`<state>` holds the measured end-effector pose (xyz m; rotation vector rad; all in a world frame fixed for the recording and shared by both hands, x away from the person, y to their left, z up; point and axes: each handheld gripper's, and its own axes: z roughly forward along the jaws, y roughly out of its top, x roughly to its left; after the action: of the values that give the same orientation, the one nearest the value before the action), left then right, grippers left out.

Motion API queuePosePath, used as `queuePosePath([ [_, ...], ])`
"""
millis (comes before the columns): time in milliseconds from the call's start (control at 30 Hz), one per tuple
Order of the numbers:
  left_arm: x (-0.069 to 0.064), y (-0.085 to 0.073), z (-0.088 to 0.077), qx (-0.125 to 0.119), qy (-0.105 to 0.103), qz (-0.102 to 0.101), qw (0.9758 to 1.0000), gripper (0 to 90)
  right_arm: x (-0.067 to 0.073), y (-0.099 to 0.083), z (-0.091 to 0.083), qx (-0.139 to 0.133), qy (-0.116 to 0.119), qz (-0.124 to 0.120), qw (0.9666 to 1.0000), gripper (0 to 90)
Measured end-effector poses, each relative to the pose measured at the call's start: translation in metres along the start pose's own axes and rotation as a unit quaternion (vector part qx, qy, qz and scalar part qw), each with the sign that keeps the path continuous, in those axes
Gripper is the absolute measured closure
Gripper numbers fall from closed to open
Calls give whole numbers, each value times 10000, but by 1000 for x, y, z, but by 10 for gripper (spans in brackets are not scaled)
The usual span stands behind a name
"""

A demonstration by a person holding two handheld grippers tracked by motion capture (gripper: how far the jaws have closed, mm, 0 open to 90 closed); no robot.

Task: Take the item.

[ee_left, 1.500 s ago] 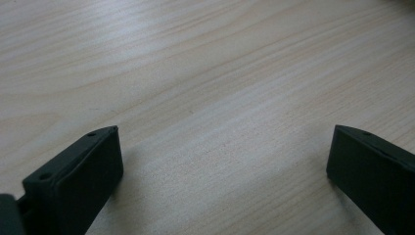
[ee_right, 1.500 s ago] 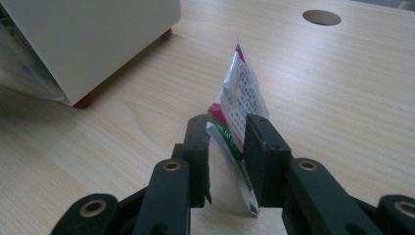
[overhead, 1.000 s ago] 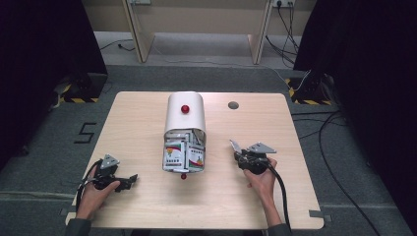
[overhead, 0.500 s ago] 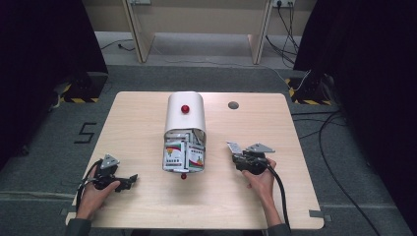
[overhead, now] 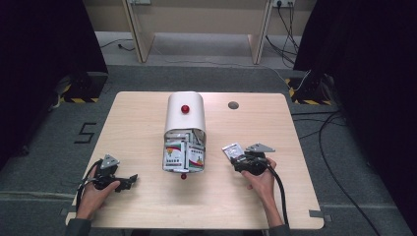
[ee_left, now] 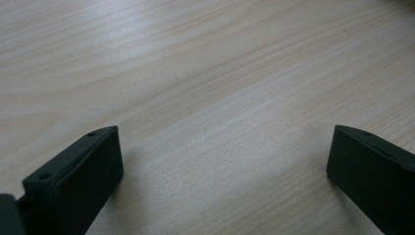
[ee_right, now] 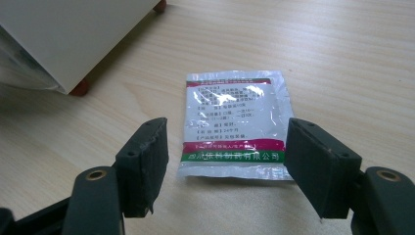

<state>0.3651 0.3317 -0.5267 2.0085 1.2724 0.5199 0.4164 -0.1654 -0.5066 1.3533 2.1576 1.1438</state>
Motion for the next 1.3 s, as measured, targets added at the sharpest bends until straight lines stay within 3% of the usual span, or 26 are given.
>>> queuePosePath([
  [333, 0, 0, 0, -1, -1, -1, 10000, 0, 2, -3, -11, 65, -113, -181, 9998, 334],
  [667, 0, 0, 0, 8, -2, 7, 10000, 0, 3, -10, -34, 21, -170, -344, 9993, 325],
  [1300, 0, 0, 0, 9, -6, 12, 10000, 0, 9, -25, -59, -73, -167, -423, 9989, 279],
])
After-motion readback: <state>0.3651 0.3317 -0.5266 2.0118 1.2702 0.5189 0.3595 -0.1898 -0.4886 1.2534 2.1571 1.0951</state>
